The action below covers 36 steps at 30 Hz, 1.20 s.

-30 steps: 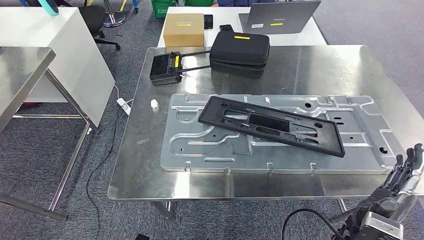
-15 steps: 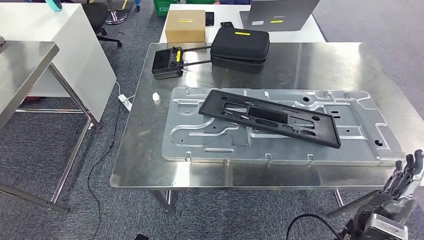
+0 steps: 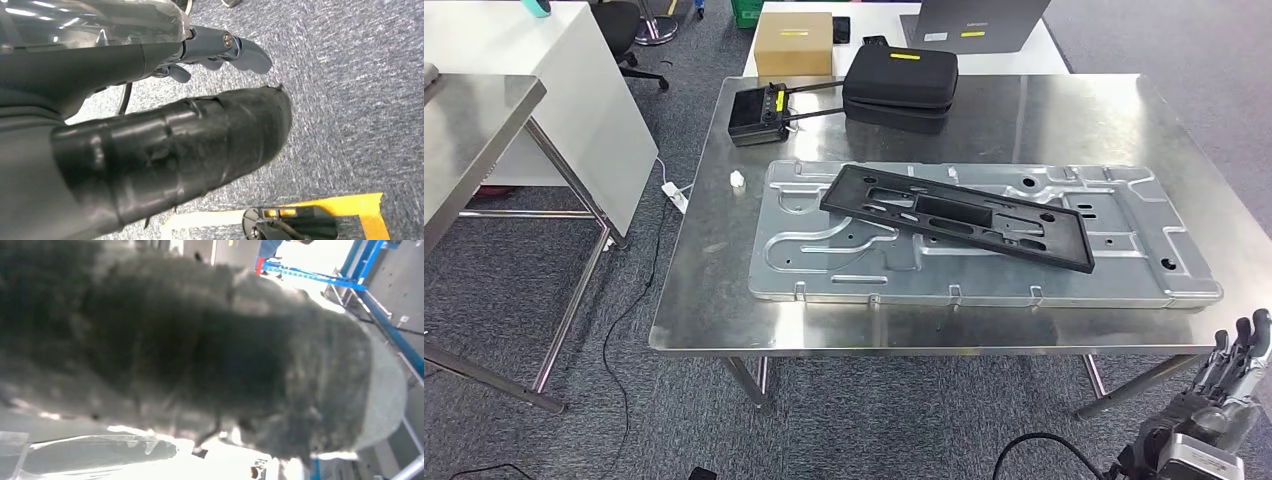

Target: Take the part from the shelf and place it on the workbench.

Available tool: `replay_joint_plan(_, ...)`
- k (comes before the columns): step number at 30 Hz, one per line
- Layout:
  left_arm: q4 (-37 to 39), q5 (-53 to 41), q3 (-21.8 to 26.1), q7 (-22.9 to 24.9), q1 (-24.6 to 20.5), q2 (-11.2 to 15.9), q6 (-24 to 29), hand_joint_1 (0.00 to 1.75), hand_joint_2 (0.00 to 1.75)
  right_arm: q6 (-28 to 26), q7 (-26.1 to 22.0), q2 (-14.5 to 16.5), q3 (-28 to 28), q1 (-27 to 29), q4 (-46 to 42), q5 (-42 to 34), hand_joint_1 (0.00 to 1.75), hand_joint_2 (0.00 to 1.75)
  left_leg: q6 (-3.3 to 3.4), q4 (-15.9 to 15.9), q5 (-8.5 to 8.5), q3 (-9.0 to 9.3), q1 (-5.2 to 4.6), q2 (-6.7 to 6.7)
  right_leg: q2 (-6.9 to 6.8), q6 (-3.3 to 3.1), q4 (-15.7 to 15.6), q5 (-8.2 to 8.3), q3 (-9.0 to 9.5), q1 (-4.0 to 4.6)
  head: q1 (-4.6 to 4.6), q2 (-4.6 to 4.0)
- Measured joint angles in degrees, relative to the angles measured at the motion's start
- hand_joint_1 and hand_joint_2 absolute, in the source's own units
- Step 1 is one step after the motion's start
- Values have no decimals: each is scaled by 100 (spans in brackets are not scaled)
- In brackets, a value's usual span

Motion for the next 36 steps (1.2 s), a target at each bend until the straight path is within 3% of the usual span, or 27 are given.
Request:
replay_joint_plan(1, 0, 3, 5, -1, 2, 2, 4, 0, 0, 20, 1, 15, -18, 6, 13, -8, 0, 0, -34, 19, -21, -20, 8, -4, -7, -50, -15, 42, -22, -8, -1, 0)
replay_joint_plan(3, 0, 15, 20, -4, 8, 7, 8, 0, 0, 59, 2, 50, -53, 13, 42, -21, 0, 0, -78, 318, -312, -156, 16, -12, -25, -160, -48, 141, -102, -30, -8, 0)
replay_joint_plan(5, 0, 31, 38, -9, 8, 15, 10, 0, 0, 98, 2, 80, -86, 17, 72, -31, 0, 0, -98, 1027, -822, -408, 21, -15, -39, -217, -37, 227, -229, -18, -16, 0)
replay_joint_plan(7, 0, 39, 52, -11, 8, 23, 10, 0, 0, 121, 3, 104, -115, 21, 102, -34, 0, 0, -110, 1574, -1102, -524, 22, -14, -43, -220, -5, 304, -367, 1, -16, 0)
replay_joint_plan(8, 0, 42, 60, -12, 8, 26, 9, 0, 0, 125, 6, 115, -124, 22, 117, -36, 0, 0, -104, 1549, -1085, -425, 22, -14, -42, -214, 15, 338, -430, 8, -16, 0)
replay_joint_plan(9, 0, 43, 68, -13, 7, 27, 9, 0, 0, 130, 8, 124, -131, 24, 130, -36, 0, 0, -90, 1288, -980, -204, 21, -14, -40, -203, 37, 368, -487, 12, -16, 0)
replay_joint_plan(11, 0, 44, 82, -13, -3, 32, 9, 0, 0, 153, 14, 139, -140, 25, 150, -36, 0, 0, -40, 432, -737, 378, 5, -16, -36, -162, 78, 425, -565, 22, -16, 0)
replay_joint_plan(13, 0, 44, 89, -14, -13, 34, 9, 0, 0, 189, 20, 155, -158, 28, 164, -32, 0, 0, 12, -55, -623, 645, -25, -24, -37, -95, 97, 485, -599, 31, -14, 0)
replay_joint_plan(16, 1, 49, 98, -16, 1, 40, 7, 0, 0, 215, 24, 175, -193, 36, 195, -22, 0, 0, 95, -101, -503, 584, -27, -17, -34, 14, 82, 564, -618, 23, -14, 0)
replay_joint_plan(17, 2, 52, 100, -16, 1, 42, 7, 0, 0, 216, 24, 182, -205, 43, 204, -19, 0, 0, 138, -115, -445, 547, -14, -5, -27, 41, 132, 489, -653, 18, -10, 0)
replay_joint_plan(19, 2, 54, 102, -17, -7, 42, 7, 0, 0, 215, 24, 192, -232, 52, 224, -13, 0, 0, 212, -135, -330, 441, 6, 21, -13, 80, 530, 57, -811, 1, -5, 0)
replay_joint_plan(21, 2, 57, 102, -16, -7, 43, 7, 0, 0, 214, 25, 201, -252, 63, 250, -11, 0, 0, 240, -123, -228, 303, 0, 28, -12, 114, 1237, -447, -1009, -4, -2, 0)
replay_joint_plan(22, 2, 59, 103, -16, -2, 43, 7, 0, 0, 213, 25, 205, -261, 70, 265, -11, 0, 0, 234, -111, -177, 227, -2, 30, -12, 128, 1505, -548, -1039, -5, -2, 0)
replay_joint_plan(23, 2, 61, 104, -15, 2, 44, 7, 0, 0, 212, 26, 210, -268, 77, 278, -11, 0, 0, 226, -95, -131, 151, -4, 31, -13, 134, 1602, -523, -984, -6, -3, 0)
replay_joint_plan(24, 2, 62, 105, -15, 5, 44, 7, 0, 0, 209, 26, 214, -273, 80, 289, -11, 0, 0, 214, -72, -91, 77, -5, 31, -13, 130, 1475, -398, -817, -6, -3, 0)
replay_joint_plan(25, 2, 62, 106, -15, 5, 43, 7, 0, 0, 207, 26, 216, -279, 81, 295, -10, 0, 0, 199, -45, -59, 11, -4, 29, -13, 114, 1148, -246, -548, -5, -3, 0)
replay_joint_plan(27, 2, 69, 107, -15, 3, 42, 7, 0, 0, 203, 26, 220, -289, 75, 300, -9, 0, 0, 151, 5, 0, -80, -12, 23, -12, 60, 337, -138, 12, 12, -6, 0)
replay_joint_plan(28, 2, 73, 108, -15, 4, 42, 7, 0, 0, 201, 25, 222, -297, 76, 300, -7, 0, 0, 118, 15, 30, -95, -17, 21, -10, 30, 73, -139, 170, 28, -4, 0)
replay_joint_plan(31, 2, 79, 114, -15, 3, 45, 4, 0, 0, 202, 27, 229, -325, 77, 301, 7, 0, 0, 11, 4, 126, -108, -20, 17, -12, -73, -79, -82, 170, 46, 4, 0)
replay_joint_plan(32, 2, 79, 118, -16, 2, 46, 3, 0, 0, 209, 30, 237, -330, 73, 303, 13, 0, 0, -19, 46, 70, -141, -16, 9, -20, -123, -100, -32, 130, 32, 2, 0)
replay_joint_plan(33, 2, 80, 123, -16, 4, 47, 1, 0, 0, 218, 37, 245, -332, 72, 306, 18, 0, 0, -45, 171, -90, -197, -12, -1, -30, -178, -123, 32, 78, 16, -1, 0)
replay_joint_plan(36, 2, 82, 131, -15, 9, 49, -1, 0, 0, 250, 79, 258, -342, 74, 328, 23, 0, 0, -99, 1095, -901, -463, 9, -15, -46, -255, -135, 223, -150, 15, -14, 0)
